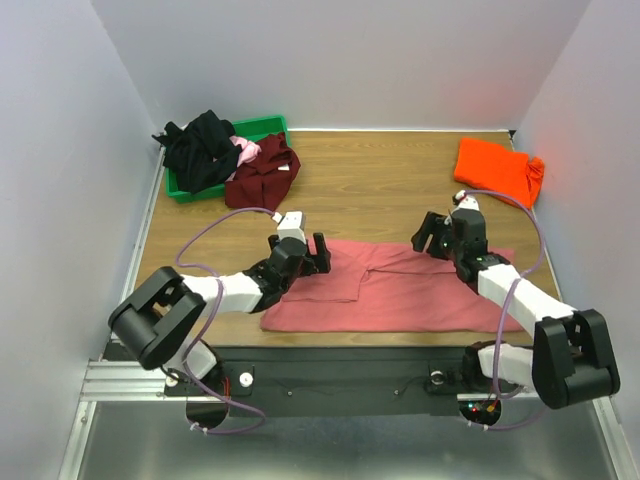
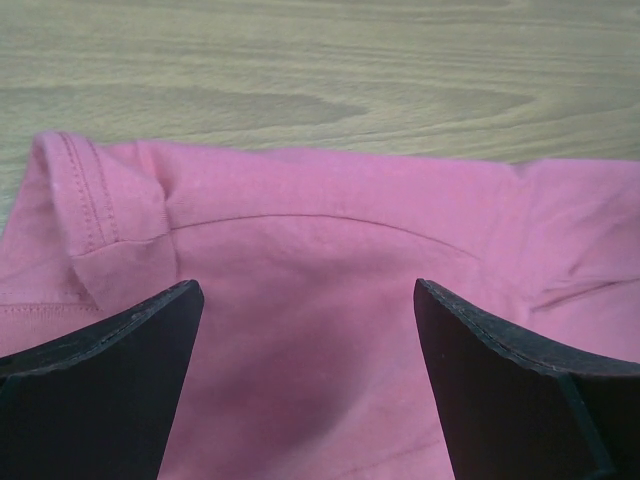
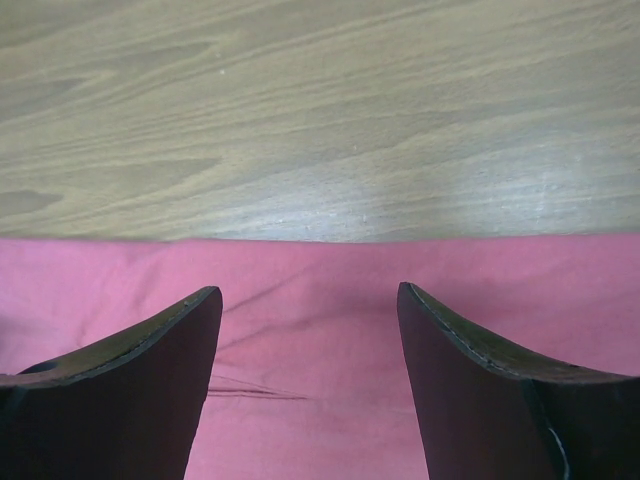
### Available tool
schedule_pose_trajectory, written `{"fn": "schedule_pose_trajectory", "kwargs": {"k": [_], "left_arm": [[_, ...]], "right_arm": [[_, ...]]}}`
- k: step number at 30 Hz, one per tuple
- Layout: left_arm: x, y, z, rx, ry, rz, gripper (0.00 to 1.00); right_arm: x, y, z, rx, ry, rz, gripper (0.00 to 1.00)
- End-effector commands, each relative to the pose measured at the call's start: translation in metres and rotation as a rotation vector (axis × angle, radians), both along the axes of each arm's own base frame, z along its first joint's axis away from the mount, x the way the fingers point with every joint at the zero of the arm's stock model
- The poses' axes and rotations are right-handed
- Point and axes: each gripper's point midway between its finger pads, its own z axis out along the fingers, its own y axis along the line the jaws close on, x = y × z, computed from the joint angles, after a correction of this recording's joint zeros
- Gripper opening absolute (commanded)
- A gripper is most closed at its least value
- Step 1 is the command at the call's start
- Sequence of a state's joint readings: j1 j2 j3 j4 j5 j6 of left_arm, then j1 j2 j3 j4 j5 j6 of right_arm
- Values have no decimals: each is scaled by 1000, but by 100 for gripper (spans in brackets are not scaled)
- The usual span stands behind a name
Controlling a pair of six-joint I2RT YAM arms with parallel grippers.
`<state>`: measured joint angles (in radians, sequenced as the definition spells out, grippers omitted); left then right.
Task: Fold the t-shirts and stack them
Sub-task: Fold the tshirt
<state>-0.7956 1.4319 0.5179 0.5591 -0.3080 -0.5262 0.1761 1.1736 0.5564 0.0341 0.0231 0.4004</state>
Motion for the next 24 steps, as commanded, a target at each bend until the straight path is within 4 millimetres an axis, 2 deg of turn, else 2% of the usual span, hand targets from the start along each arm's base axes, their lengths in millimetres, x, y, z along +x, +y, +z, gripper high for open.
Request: {"fn": "schedule_pose_trajectory", "kwargs": {"k": [1,3,5,6,7,8,9,10,12,14,15,16,17,18,19,23,24], "left_arm": [[19,-10,8,-72,-33,-17,98],[25,-13,5,-72,-28,-23,99],[28,-17,-9,-51,-4,-38,98],[34,-21,-6,-58,-9,-40,99],[35,-25,-15,-49,6,-52,99],[38,-27,-17,-47,9,-53,98],[46,-32,-13,-56,-3,-54,98],[47,-35,-22,-44,16,-66,99],[59,-45,-18,-47,1,-78,99],[67,-48,-29,-30,14,-86,98],[77,-53,-22,-40,-2,-84,98],[80,-54,-31,-27,16,-89,98],[88,-53,-31,-24,14,-81,98],[101,-60,-21,-31,-9,-82,98],[107,-58,-32,-11,15,-77,98],[138,-75,-28,7,0,-99,98],[153,-85,-13,-7,-32,-100,98]], "right_arm": [[18,4,9,-15,-63,-29,77],[17,5,1,-19,-42,-28,77],[17,6,-5,-22,-29,-33,77],[16,5,-11,-25,-12,-37,77],[15,6,-14,-28,-5,-38,77],[16,1,-18,-42,4,-63,77],[16,-2,-25,-52,26,-79,77],[17,-3,-29,-62,37,-89,77],[19,-4,-33,-61,50,-98,77],[18,-1,-41,-53,78,-89,77],[18,-1,-44,-51,86,-92,77],[17,-1,-46,-51,91,-97,77],[16,-2,-48,-51,97,-100,77],[16,-1,-48,-46,98,-103,77],[15,-2,-48,-45,97,-110,77],[11,-3,-51,-42,106,-120,77],[11,-4,-52,-43,110,-124,77]]}}
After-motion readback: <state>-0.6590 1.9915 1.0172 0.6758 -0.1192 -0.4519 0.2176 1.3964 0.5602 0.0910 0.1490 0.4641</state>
